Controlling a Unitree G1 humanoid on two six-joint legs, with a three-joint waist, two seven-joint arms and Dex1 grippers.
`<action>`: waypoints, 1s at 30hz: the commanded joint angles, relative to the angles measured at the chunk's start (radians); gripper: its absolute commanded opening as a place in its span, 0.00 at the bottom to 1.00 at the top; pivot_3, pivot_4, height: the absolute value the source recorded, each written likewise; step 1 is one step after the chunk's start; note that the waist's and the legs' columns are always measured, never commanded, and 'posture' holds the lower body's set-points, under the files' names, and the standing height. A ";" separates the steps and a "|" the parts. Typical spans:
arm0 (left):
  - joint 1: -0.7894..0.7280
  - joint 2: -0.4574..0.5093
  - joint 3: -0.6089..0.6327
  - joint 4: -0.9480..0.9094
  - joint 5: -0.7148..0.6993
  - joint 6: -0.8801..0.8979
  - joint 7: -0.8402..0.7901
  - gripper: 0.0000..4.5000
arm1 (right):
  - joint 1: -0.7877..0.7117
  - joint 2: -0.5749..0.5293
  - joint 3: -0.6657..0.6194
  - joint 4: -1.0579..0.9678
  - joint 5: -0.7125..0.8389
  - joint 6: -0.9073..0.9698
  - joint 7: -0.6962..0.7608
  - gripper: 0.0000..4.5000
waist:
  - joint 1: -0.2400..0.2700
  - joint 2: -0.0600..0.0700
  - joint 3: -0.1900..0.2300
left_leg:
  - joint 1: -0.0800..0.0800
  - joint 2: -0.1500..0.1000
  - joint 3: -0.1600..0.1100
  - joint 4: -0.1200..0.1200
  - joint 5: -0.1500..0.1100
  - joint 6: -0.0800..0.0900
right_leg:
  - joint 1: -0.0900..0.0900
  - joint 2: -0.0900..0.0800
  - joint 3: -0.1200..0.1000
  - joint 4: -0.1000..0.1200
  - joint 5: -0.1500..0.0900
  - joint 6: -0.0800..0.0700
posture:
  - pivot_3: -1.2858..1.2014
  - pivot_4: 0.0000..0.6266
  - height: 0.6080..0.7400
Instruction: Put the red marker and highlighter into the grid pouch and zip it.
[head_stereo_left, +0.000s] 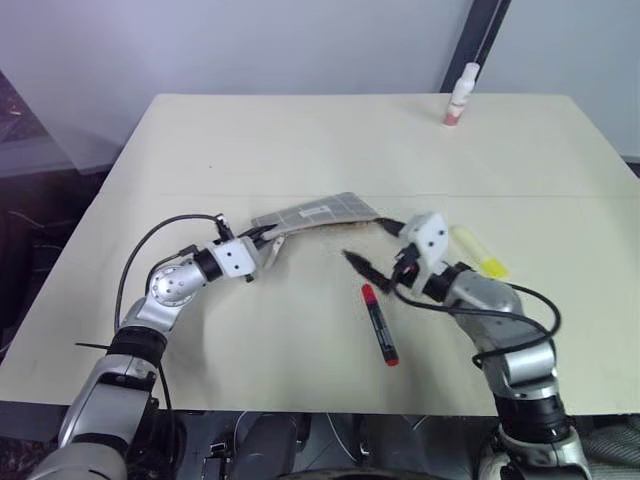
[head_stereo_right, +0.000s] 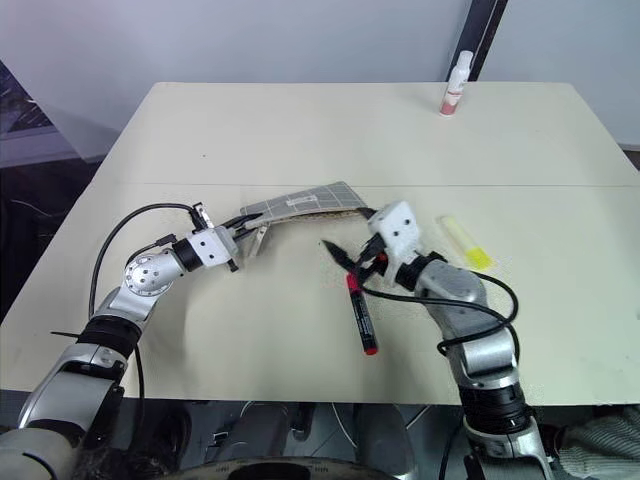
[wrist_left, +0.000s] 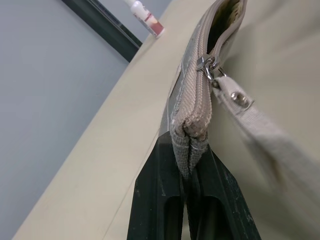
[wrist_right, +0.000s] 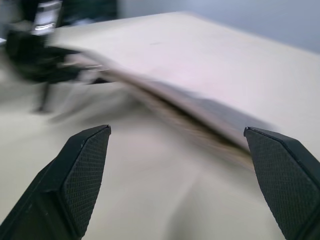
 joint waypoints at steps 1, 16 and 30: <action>-0.023 -0.004 0.028 -0.012 -0.036 0.001 0.008 0.00 | 0.006 -0.041 -0.108 0.047 -0.057 -0.033 -0.108 0.98 | 0.000 0.000 0.000 | 0.000 0.000 0.000 0.000 0.000 0.000 | 0.000 0.000 0.000 -0.001 0.000 0.000 | 0.52 0.24 1.00; -0.015 -0.004 0.016 -0.028 -0.028 -0.010 0.003 0.00 | -0.046 -0.292 -0.283 0.423 0.122 0.255 0.045 0.98 | -0.004 0.000 0.000 | 0.000 0.000 0.000 0.001 0.001 0.002 | 0.002 -0.001 0.000 -0.001 0.000 0.000 | 0.52 0.24 1.00; -0.050 -0.011 0.015 -0.004 -0.042 -0.002 -0.011 0.00 | 0.015 -0.348 -0.127 0.144 0.178 0.073 0.272 0.20 | -0.008 0.000 0.000 | -0.002 0.000 0.000 0.001 0.001 0.001 | 0.003 -0.001 0.000 -0.001 0.000 0.001 | 0.52 0.24 1.00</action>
